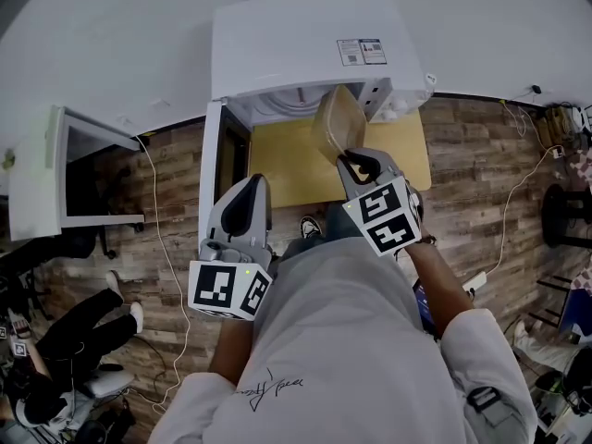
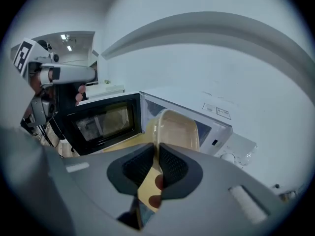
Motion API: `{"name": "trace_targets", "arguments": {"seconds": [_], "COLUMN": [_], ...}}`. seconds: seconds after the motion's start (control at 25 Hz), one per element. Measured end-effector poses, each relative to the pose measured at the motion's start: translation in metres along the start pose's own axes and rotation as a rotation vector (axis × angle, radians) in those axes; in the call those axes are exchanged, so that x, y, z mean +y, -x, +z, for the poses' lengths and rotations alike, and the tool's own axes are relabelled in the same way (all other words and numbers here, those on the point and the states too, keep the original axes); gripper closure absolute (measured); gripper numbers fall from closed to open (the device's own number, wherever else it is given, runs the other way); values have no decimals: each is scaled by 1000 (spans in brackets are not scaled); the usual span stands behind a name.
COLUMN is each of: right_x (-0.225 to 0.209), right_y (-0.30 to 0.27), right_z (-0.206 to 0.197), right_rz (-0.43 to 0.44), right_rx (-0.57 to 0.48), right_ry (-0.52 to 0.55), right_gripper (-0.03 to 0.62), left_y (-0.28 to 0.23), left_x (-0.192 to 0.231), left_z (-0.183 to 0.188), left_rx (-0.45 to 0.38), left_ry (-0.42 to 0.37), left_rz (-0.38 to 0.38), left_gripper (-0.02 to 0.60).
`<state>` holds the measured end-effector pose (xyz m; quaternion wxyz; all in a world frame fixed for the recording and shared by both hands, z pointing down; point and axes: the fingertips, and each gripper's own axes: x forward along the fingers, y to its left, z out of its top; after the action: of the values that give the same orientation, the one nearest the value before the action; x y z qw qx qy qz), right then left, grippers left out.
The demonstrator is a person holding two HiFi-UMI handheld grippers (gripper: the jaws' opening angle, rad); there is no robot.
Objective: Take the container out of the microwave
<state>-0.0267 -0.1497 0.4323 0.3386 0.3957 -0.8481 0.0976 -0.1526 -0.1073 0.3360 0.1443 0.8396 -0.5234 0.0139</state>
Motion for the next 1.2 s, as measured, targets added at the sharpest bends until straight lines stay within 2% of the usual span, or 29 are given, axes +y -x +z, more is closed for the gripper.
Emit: {"name": "trace_targets", "arguments": {"seconds": [0.24,0.44,0.68,0.92,1.12,1.2], "right_x": [2,-3,-12,-18,-23,-24], "right_y": [23,49,73,79,79,79], "right_z": [14,30,43,45,44,45], "right_rz": [-13,-15,-51,-22,-3,6], "right_rx": [-80,-201,-340,-375,-359,-365], "right_ry": [-43,-112,-123,-134,-143,-146], "right_gripper": [545,545,545,546,546,546], "left_y": [-1,-3,-9,-8,-7,-8], "left_x": [5,6,1,-2,-5,-6], "left_z": [2,2,10,15,22,22], "left_rx": [-6,-4,-14,-30,-42,-43], "left_ry": [17,28,10,15,-127,-126], "left_rz": [-9,-22,-54,-51,-8,-15], "left_gripper": [574,574,574,574,574,574]}}
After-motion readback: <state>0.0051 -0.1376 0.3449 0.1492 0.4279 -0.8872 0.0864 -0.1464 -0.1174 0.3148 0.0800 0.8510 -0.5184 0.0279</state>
